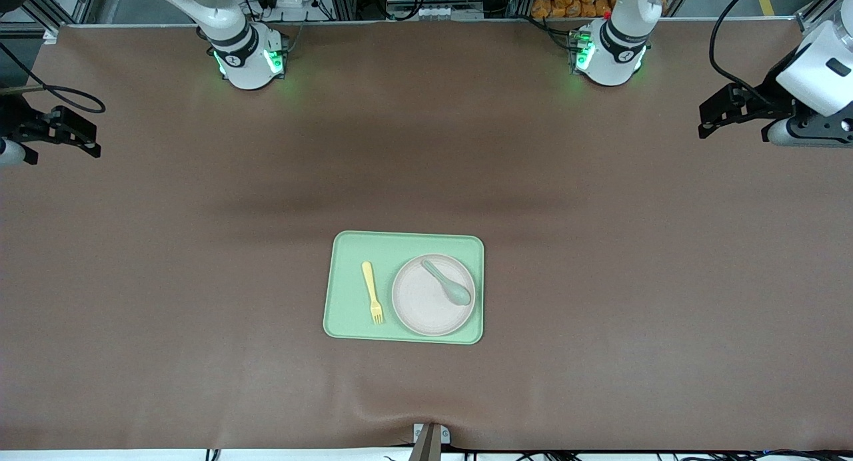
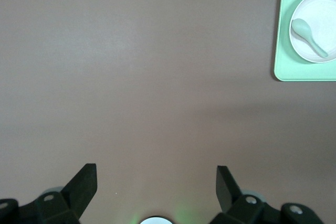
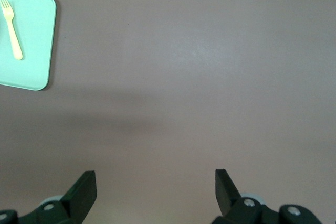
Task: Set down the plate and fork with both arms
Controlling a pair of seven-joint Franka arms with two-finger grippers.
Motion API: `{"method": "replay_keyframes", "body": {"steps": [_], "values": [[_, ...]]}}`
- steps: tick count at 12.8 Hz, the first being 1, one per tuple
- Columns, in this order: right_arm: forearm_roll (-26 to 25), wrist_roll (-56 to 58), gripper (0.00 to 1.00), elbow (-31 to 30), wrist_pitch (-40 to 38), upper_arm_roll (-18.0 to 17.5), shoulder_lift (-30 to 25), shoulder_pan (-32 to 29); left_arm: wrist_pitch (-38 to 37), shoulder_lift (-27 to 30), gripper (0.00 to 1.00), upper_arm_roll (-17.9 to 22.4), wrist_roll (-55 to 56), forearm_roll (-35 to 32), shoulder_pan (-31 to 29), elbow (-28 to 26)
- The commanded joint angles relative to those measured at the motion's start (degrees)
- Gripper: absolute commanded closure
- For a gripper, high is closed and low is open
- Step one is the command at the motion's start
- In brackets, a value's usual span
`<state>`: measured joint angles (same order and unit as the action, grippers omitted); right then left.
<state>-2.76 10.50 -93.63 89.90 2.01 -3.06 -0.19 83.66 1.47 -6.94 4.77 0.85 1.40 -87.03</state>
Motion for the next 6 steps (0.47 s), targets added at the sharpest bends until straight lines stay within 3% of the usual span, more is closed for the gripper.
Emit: {"method": "replay_keyframes", "body": {"steps": [1,6], "values": [[-1.1,0.7,0.00,1.0,-0.7,-0.6,0.2,-0.8,0.0,1.0,0.00,-1.0,-0.6,-1.0,-0.1,-0.6],[-0.8,0.7,0.00,1.0,-0.6,-0.5,0.2,-0.9,0.0,1.0,0.00,-1.2,-0.6,-1.0,-0.4,-0.6]]}}
